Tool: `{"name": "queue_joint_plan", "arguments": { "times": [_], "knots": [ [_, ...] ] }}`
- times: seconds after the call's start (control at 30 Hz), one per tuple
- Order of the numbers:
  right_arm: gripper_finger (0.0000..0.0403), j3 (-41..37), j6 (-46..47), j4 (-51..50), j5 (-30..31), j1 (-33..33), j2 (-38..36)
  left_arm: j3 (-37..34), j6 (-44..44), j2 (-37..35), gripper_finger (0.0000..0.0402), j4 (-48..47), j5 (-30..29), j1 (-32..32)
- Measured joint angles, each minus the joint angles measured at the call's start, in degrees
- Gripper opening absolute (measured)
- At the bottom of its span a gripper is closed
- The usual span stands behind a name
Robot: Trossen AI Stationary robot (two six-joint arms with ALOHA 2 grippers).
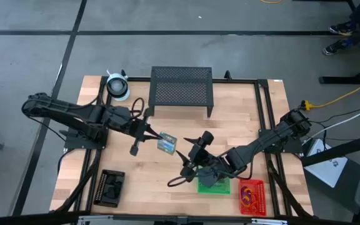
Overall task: Pick & Place Office Desk Supplies
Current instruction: Put the yellow green crayon box into the green bin
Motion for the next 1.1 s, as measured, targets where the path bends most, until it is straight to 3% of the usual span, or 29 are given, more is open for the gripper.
{"name": "queue_joint_plan", "arguments": {
  "times": [0.57,1.1],
  "knots": [
    [0.0297,0.00,1.03,5.32,-3.37,-2.23,0.00,0.02,7.09,-0.13,0.0002,5.72,-6.26,0.00],
    [0.0284,-0.07,1.12,5.78,-4.95,-3.95,1.62,0.04,8.09,3.72,0.0002,9.86,-2.34,-0.04]
  ]
}}
